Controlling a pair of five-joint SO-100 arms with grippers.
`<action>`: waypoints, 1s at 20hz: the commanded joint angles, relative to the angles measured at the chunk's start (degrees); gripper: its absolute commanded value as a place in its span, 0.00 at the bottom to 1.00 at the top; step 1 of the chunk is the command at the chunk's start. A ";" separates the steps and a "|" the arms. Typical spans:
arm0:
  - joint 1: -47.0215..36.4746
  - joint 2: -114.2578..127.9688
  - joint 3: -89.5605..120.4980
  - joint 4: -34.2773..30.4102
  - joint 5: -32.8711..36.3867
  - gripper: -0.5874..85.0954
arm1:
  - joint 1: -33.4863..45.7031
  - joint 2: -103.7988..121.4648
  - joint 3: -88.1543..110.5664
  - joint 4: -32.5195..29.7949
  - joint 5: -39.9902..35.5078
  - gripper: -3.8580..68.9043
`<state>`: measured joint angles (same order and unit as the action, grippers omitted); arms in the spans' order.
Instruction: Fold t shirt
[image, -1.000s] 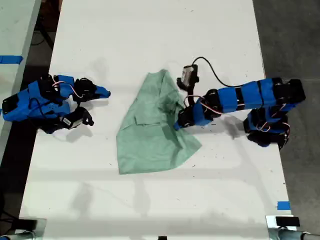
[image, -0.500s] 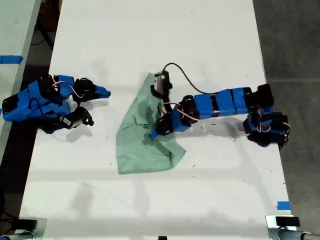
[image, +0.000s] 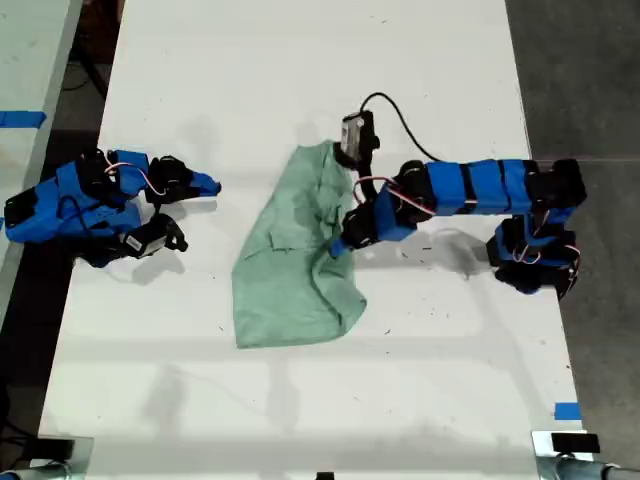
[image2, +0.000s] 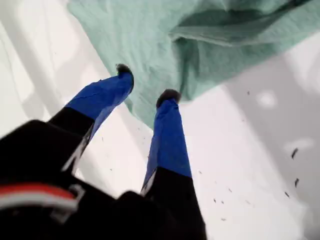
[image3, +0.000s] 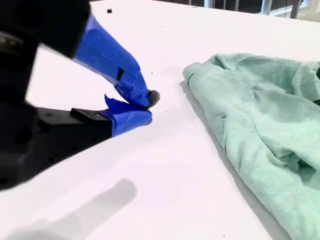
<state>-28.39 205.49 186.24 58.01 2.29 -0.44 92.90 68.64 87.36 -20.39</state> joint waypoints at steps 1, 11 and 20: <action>-0.44 0.44 2.37 -0.53 -0.44 0.00 | 2.29 14.50 10.63 0.97 2.72 0.20; -0.88 0.44 2.37 -0.62 -0.35 0.00 | 12.92 99.14 99.05 -25.05 -4.31 0.07; -0.26 0.44 2.37 -0.62 -0.35 0.00 | 23.55 107.93 108.72 -9.76 -3.69 0.07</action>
<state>-28.56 205.49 186.24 58.01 2.29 23.47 199.86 174.55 76.99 -26.10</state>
